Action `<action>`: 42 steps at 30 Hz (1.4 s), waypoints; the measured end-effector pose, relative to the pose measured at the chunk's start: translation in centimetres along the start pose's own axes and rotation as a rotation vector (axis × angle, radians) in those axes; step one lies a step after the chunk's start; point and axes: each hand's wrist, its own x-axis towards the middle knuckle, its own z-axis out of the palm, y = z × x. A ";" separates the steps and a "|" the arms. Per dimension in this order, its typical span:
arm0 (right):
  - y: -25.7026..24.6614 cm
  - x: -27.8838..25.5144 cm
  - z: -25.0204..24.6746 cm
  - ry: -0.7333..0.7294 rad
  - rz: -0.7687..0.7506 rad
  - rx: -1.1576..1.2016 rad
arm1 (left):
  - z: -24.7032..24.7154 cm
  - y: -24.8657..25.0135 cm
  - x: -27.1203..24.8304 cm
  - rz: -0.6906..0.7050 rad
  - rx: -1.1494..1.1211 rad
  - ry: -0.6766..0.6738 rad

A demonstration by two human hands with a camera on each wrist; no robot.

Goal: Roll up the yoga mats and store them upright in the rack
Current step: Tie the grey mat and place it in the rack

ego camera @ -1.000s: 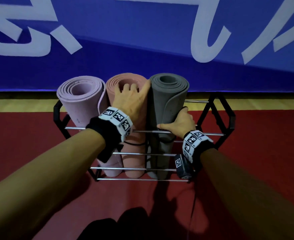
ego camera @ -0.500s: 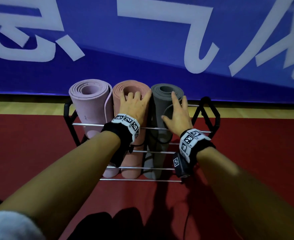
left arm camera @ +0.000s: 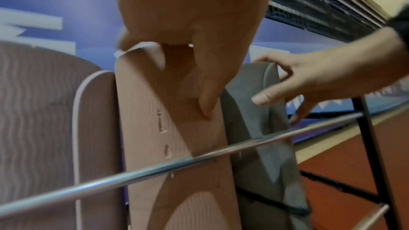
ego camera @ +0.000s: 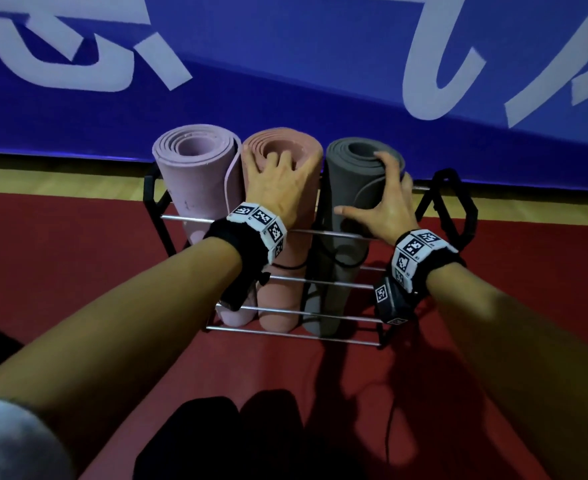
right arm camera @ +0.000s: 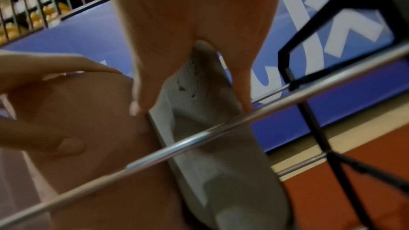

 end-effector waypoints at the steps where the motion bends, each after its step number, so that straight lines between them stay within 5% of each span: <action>1: 0.0 0.1 0.3 0.030 -0.013 0.034 | -0.1 0.0 0.0 -0.031 -0.033 -0.008; 8: -0.6 0.6 0.7 0.130 -0.018 0.046 | -1.1 -0.8 -0.2 -0.041 -0.216 -0.051; 18: -1.2 -0.5 1.8 0.139 0.020 0.039 | -0.8 -1.0 -0.2 -0.027 -0.179 -0.068; 26: -5.4 -2.0 0.9 0.084 0.052 -0.490 | -2.0 -0.7 -0.8 -0.053 -0.259 -0.098; 31: -8.5 -5.3 2.5 -0.048 -0.020 -0.506 | -2.2 -1.7 -4.0 -0.015 -0.208 -0.070; 36: -13.4 -8.0 6.4 -0.133 -0.080 -0.524 | -3.7 -6.6 -8.3 -0.031 -0.180 -0.046; 42: -23.5 -10.6 14.2 -0.190 -0.371 -0.493 | -7.4 -18.8 -15.6 -0.256 -0.015 -0.042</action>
